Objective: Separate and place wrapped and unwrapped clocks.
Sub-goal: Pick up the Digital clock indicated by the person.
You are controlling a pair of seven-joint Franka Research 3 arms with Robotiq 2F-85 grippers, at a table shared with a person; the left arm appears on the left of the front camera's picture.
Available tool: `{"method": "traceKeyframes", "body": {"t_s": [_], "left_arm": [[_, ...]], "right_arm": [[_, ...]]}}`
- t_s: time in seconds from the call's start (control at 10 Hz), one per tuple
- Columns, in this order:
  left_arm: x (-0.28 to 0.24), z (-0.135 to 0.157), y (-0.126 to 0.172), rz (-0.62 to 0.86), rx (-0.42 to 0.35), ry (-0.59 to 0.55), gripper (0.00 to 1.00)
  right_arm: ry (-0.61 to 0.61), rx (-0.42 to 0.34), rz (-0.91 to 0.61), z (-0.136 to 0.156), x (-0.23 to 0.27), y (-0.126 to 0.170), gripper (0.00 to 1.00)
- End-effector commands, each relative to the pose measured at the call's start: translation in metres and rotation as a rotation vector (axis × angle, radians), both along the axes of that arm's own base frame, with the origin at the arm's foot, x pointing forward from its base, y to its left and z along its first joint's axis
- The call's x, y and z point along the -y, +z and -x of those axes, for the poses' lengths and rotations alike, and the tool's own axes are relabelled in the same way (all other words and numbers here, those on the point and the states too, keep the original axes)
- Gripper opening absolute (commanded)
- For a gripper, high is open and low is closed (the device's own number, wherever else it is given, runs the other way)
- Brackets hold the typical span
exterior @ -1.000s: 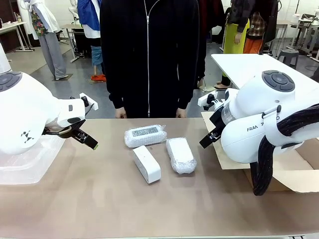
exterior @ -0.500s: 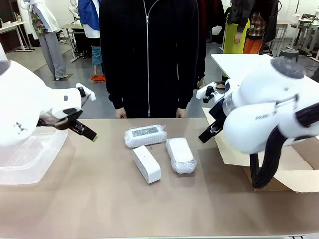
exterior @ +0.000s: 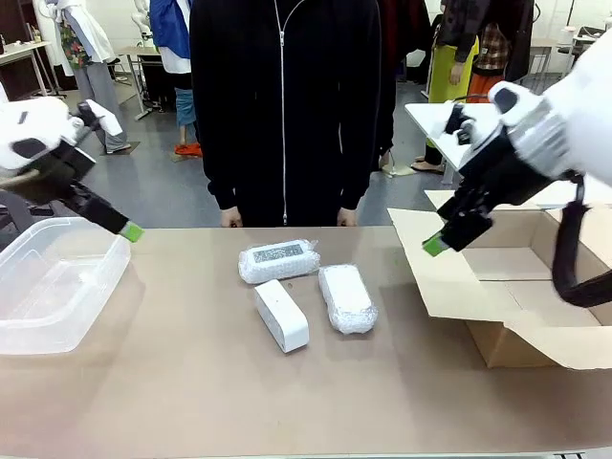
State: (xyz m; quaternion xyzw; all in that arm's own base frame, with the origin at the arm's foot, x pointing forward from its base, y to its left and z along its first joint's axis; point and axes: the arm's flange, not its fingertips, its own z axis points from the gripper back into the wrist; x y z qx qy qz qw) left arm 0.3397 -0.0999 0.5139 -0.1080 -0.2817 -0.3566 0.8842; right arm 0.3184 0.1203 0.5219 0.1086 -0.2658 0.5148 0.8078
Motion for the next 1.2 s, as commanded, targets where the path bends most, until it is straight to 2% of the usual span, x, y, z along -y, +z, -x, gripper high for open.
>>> {"method": "traceKeyframes", "body": {"t_s": [0.0,0.1,0.3,0.6,0.7,0.8,1.1], "left_arm": [[-0.02,0.061,-0.03,0.008,0.007,-0.109,1.0],[-0.025,0.073,-0.032,0.006,0.042,-0.112,1.0],[-0.032,0.079,-0.033,0.04,0.069,-0.121,1.0],[-0.029,0.072,-0.031,0.066,0.107,-0.115,1.0],[-0.023,0.059,-0.034,0.054,0.099,-0.095,1.0],[-0.026,0.031,0.039,0.031,0.071,-0.1,1.0],[-0.026,0.031,0.039,0.031,0.071,-0.1,1.0]], "right_arm": [[0.061,0.033,-0.068,0.025,0.021,-0.008,1.0],[0.07,0.074,-0.104,0.039,0.03,-0.007,1.0],[0.07,0.132,-0.149,0.058,0.037,-0.005,1.0],[0.059,0.104,-0.118,0.051,0.025,-0.011,1.0],[0.05,0.125,-0.128,0.027,0.032,0.051,1.0],[0.05,0.125,-0.128,0.027,0.032,0.051,1.0],[0.05,0.125,-0.128,0.027,0.032,0.051,1.0]]}}
